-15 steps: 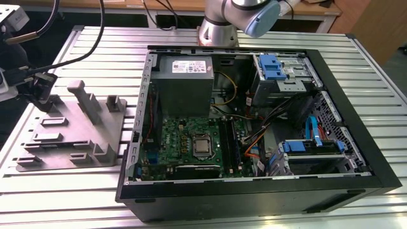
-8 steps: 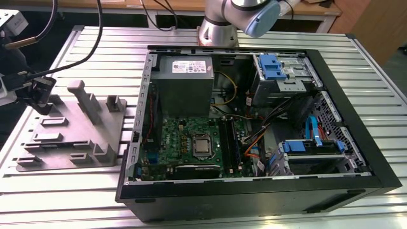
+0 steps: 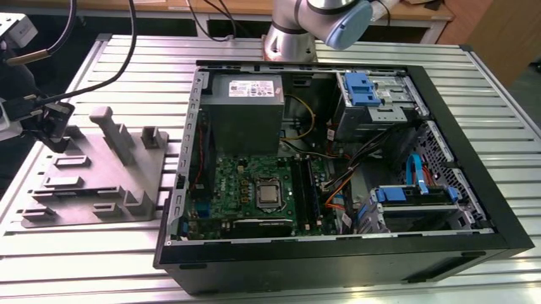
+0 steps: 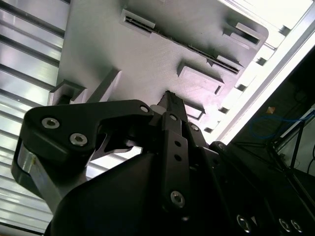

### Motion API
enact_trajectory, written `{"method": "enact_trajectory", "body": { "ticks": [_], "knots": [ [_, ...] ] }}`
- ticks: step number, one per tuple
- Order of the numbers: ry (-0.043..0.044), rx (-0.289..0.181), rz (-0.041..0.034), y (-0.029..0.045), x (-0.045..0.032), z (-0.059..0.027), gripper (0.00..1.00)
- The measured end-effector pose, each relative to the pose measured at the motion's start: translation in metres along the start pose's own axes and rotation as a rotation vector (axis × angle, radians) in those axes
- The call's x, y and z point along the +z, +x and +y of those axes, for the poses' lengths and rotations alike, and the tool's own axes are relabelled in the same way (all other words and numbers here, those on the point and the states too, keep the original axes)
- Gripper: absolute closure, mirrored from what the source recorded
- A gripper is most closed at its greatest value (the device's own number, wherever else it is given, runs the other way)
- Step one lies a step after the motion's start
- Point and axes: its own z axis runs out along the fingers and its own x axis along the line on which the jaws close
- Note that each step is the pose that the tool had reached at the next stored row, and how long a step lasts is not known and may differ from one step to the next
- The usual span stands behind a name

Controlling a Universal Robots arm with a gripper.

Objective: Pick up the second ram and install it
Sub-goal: 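Pick up the second ram and move it above second insertion slot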

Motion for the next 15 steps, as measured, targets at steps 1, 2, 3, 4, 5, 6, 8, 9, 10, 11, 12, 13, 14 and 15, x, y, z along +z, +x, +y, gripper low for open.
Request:
{"method": "enact_trajectory", "body": {
  "ticks": [1,2,3,4,5,6,8,9,10,11,12,13,14,15],
  "knots": [
    [0.0,0.0,0.0,0.0,0.0,0.0,0.9],
    [0.0,0.0,0.0,0.0,0.0001,0.0,0.9],
    [0.0,0.0,0.0,0.0,0.0001,0.0,0.9],
    [0.0,0.0,-0.0001,0.0,0.0001,0.0,0.9],
    [0.0,0.0,0.0,0.0,0.0001,0.0,0.9],
    [0.0,-0.001,0.0,0.0,0.0001,0.0,0.9],
    [-0.0002,-0.009,0.0003,0.0,0.0001,0.0,0.9],
    [-0.0004,-0.015,0.0006,0.0,0.0001,0.0,0.9],
    [-0.0006,-0.024,0.001,0.0001,0.0002,0.0,0.9],
    [-0.0008,-0.033,0.0014,0.0,0.0002,0.0,0.9],
    [-0.001,-0.043,0.0018,0.0,0.0003,0.0,0.9],
    [-0.0014,-0.055,0.0024,0.0,0.0004,0.0,0.9],
    [-0.0018,-0.072,0.0031,0.0,0.0004,0.0,0.9],
    [-0.0022,-0.089,0.0038,0.0,0.0005,0.0,0.9]
  ]
}}
